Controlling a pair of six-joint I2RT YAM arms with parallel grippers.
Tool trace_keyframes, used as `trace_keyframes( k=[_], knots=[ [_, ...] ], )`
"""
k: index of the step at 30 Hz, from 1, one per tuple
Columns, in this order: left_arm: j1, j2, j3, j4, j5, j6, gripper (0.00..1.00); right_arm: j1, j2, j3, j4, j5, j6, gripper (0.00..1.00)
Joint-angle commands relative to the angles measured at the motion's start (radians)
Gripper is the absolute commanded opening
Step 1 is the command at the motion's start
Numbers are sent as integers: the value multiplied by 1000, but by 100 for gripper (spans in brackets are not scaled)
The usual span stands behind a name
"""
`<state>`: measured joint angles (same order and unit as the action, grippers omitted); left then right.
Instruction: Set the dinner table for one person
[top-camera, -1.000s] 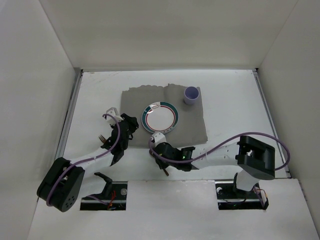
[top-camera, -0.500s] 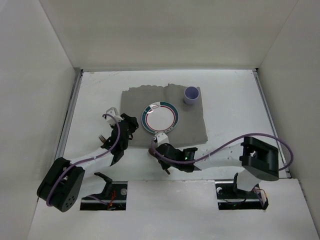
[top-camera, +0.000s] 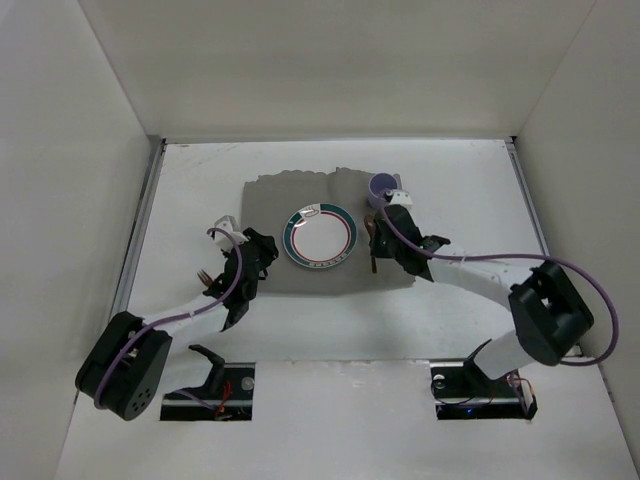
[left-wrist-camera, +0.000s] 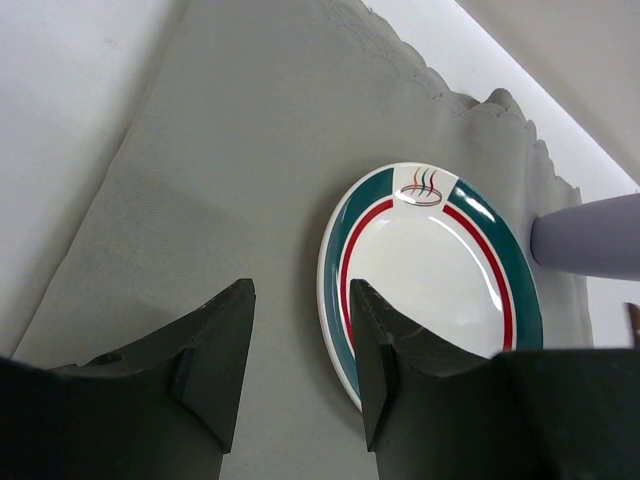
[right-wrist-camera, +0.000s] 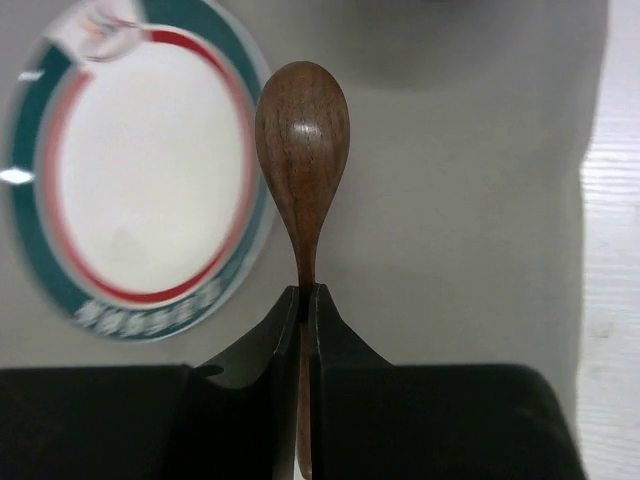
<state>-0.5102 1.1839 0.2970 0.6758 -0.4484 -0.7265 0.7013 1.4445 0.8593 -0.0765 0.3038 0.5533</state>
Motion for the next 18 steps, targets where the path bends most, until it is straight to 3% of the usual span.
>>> trace_keyframes(
  k=[1, 10, 12, 16, 18],
  knots=[
    [-6, -4, 21, 31, -18, -2, 41, -58, 59, 66, -8, -34, -29, 8],
    [-3, 42, 34, 39, -19, -2, 41, -118, 204, 125, -29, -52, -33, 11],
    [-1, 52, 34, 38, -13, -5, 41, -116, 224, 132, -25, -60, -41, 17],
    [-18, 59, 48, 30, -39, 10, 41, -115, 189, 118, -6, -51, -50, 38],
    [-14, 46, 54, 7, -49, 15, 40, -115, 137, 109, -6, -51, -62, 42]
  ],
)
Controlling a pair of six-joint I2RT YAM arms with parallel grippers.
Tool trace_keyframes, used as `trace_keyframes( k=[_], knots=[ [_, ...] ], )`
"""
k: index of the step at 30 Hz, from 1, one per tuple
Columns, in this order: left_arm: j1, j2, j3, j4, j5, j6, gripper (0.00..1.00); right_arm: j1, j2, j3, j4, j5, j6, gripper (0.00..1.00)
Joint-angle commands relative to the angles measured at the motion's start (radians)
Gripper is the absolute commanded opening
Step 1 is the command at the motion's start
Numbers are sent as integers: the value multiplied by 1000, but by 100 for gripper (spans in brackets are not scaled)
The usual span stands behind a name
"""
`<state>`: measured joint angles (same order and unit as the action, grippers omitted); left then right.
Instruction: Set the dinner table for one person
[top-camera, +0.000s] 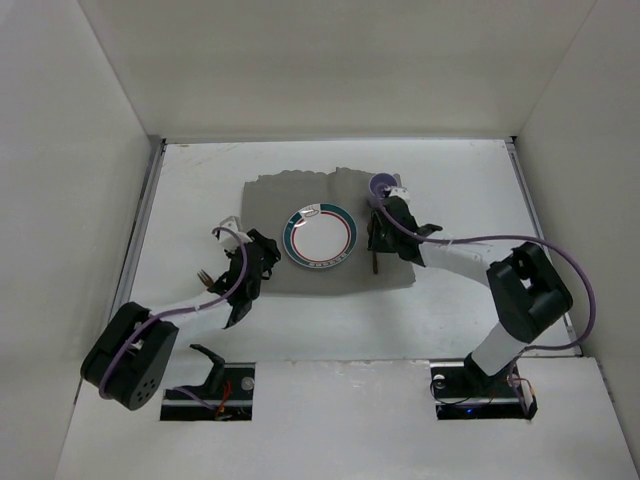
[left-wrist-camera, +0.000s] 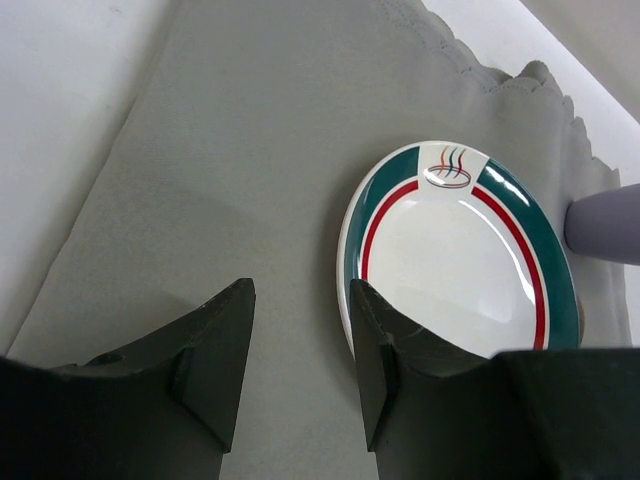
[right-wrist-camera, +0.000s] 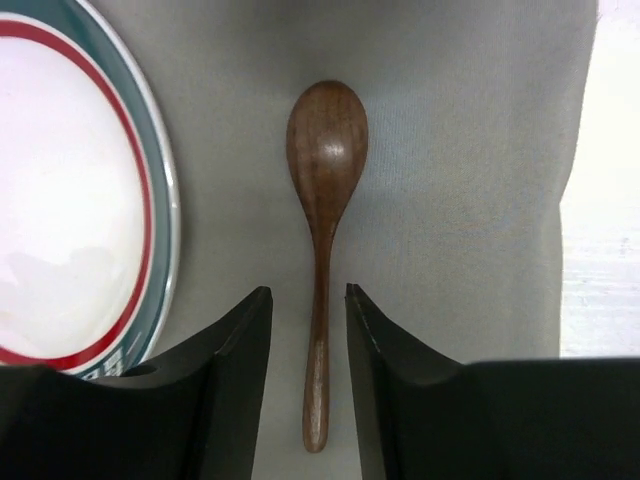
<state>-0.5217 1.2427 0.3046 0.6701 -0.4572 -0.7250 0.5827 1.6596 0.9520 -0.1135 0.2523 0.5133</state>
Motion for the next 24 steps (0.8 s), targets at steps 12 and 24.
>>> trace_keyframes(
  k=[12, 24],
  knots=[
    [116, -285, 157, -679, -21, -31, 15, 50, -452, -188, 195, -7, -10, 9],
    [232, -313, 215, -1143, -11, -100, 24, 95, -442, -318, 396, -47, 85, 19]
  ],
)
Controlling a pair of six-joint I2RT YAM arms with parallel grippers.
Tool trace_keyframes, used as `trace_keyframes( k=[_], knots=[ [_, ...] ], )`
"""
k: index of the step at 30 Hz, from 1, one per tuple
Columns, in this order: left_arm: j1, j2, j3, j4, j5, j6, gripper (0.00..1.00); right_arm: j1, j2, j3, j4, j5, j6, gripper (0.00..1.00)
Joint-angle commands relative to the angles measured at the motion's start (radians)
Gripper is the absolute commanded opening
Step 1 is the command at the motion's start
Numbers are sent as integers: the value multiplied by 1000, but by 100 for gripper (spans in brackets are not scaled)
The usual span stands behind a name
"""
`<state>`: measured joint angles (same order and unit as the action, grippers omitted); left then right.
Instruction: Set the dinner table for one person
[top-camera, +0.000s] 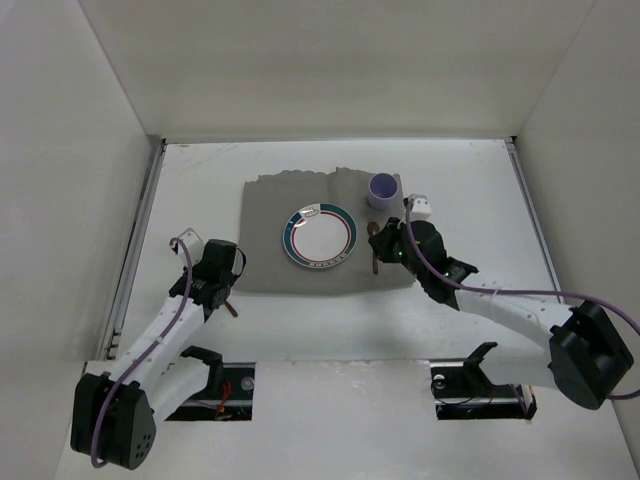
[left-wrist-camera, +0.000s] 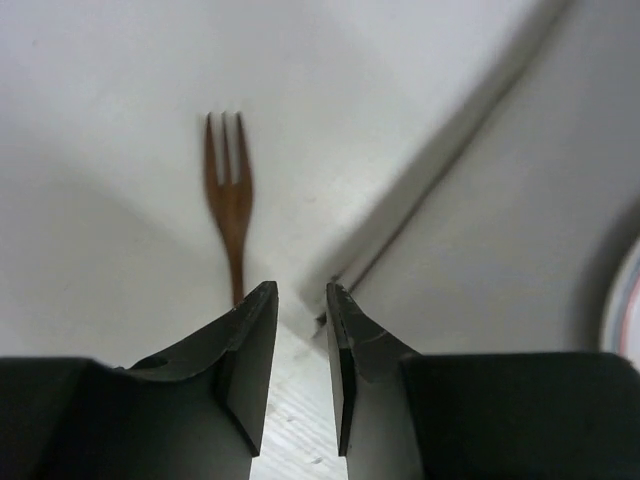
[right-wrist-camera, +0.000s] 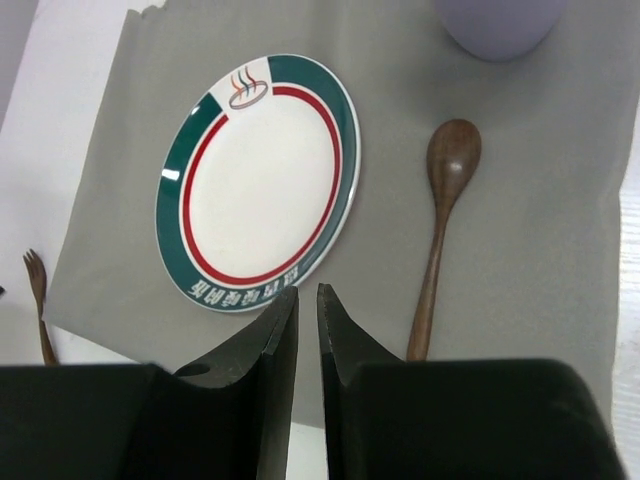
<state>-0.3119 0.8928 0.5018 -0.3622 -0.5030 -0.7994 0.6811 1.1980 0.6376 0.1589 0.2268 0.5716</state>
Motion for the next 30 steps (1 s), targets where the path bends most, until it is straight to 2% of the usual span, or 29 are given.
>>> trace_keyframes(
  k=[1, 9, 18, 24, 26, 30],
  knots=[
    [29, 69, 20, -113, 52, -33, 25, -4, 38, -3, 131, -21, 28, 19],
    [32, 195, 29, -87, 69, -24, 24, -1, 101, 14, 136, -40, 30, 19],
    [67, 232, 6, -75, 69, -17, 24, -5, 123, 23, 126, -41, 30, 20],
    [98, 244, -12, -29, 98, 5, 17, -4, 133, 27, 126, -40, 28, 21],
    [110, 239, -9, -37, 96, 14, 11, -4, 127, 22, 129, -35, 28, 21],
    [129, 154, 4, -87, 92, 42, 6, -12, 126, 19, 126, -38, 30, 21]
  ],
)
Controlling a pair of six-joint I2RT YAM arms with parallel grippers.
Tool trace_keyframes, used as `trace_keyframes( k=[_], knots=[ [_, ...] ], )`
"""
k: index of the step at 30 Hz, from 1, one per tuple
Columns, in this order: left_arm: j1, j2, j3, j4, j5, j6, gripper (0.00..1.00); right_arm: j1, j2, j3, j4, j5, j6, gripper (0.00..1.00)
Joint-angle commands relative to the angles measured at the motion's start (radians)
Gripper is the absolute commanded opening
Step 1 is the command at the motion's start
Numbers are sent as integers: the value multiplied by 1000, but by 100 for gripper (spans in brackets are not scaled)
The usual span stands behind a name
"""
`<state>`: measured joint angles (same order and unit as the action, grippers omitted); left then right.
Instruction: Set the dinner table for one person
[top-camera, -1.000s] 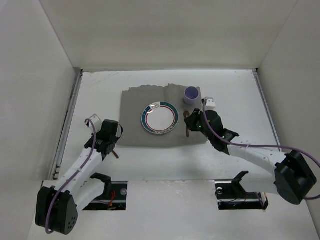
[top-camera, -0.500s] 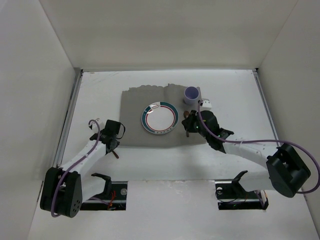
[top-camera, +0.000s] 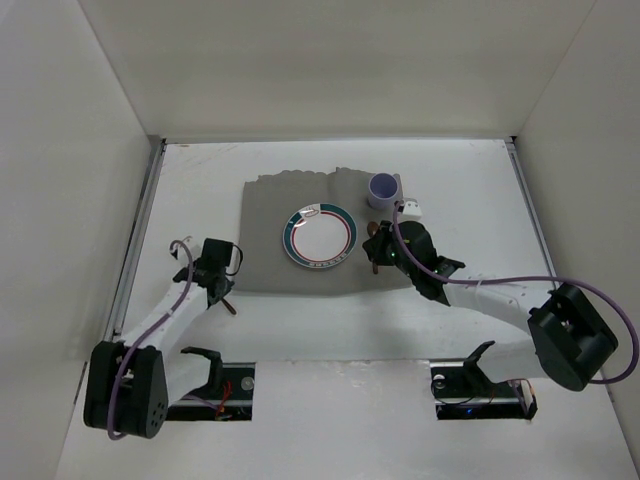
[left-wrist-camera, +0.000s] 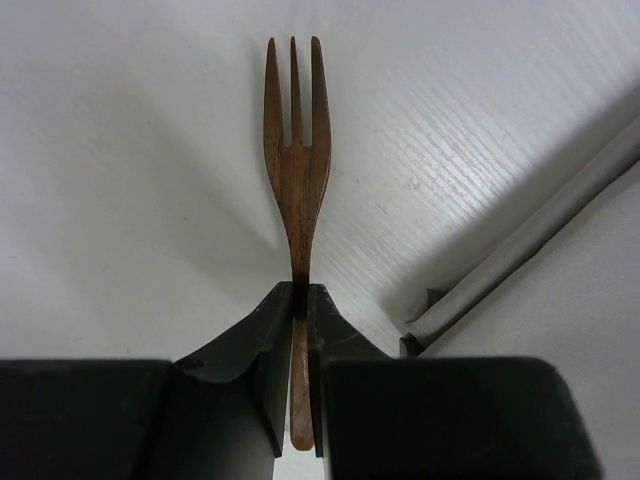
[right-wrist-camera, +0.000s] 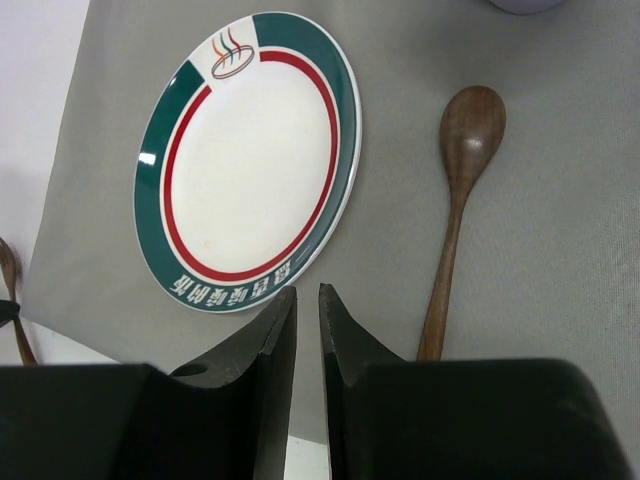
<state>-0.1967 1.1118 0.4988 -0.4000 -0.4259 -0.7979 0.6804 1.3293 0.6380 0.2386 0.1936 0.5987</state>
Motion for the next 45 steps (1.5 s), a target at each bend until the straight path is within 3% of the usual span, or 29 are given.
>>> trace_keyframes(
  k=[1, 6, 10, 13, 18, 27, 45],
  knots=[
    [15, -90, 9, -54, 12, 45, 6, -12, -8, 19, 47, -6, 3, 21],
    [-5, -135, 76, -120, -25, 57, 3, -17, -19, 12, 51, -2, 4, 21],
    [-68, -142, 205, -128, -76, 169, 3, -22, -31, 8, 51, -3, 7, 21],
    [-164, 20, 363, -128, -80, 287, 5, -25, -27, 3, 59, 0, 10, 21],
    [-301, 256, 501, -47, -96, 452, 6, -29, -36, -3, 60, 4, 10, 21],
    [-347, 514, 642, 49, -40, 502, 6, -40, -32, -5, 59, 6, 15, 23],
    [-323, 629, 587, 59, -47, 508, 9, -52, -45, -15, 62, 12, 18, 27]
  ],
)
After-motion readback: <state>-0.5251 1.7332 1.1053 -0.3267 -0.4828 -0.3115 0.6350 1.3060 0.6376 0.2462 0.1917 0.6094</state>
